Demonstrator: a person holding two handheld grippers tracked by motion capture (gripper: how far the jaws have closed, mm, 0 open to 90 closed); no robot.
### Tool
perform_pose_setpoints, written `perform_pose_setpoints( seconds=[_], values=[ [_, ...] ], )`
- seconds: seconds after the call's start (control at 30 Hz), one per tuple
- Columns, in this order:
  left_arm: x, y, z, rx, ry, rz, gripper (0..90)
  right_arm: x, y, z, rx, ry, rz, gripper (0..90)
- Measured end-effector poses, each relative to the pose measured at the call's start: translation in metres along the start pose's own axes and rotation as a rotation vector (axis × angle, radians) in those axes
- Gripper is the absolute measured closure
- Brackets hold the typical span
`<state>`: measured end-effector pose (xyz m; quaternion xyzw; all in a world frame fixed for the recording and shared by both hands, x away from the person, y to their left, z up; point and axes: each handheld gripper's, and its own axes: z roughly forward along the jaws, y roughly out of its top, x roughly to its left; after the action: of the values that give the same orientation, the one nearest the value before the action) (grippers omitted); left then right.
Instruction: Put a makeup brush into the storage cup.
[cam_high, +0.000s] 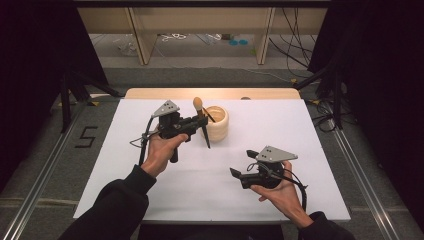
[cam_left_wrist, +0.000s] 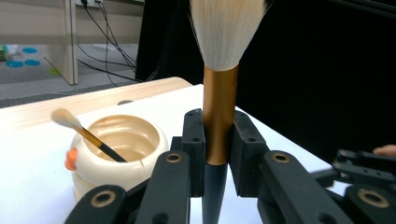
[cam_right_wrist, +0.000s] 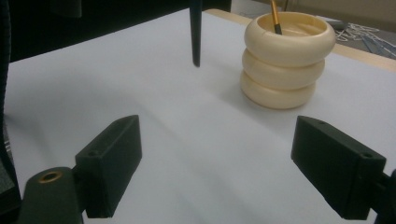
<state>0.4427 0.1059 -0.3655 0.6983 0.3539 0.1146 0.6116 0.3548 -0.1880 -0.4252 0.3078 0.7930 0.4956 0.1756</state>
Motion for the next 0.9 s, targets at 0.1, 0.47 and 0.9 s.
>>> perform_pose_setpoints(
  seconds=[0.1, 0.47, 0.9],
  values=[
    [0.002, 0.006, 0.002, -0.001, 0.008, 0.010, 77.7, 0.000, -0.002, -0.001, 0.010, -0.006, 0.000, 17.0],
    [0.010, 0.031, 0.013, -0.005, 0.048, 0.034, 77.7, 0.000, -0.008, -0.007, 0.032, -0.012, 0.013, 16.8],
    [0.020, 0.052, 0.032, -0.027, 0.092, 0.039, 77.8, 0.000, -0.010, -0.007, 0.037, 0.000, 0.013, 17.5]
  ],
)
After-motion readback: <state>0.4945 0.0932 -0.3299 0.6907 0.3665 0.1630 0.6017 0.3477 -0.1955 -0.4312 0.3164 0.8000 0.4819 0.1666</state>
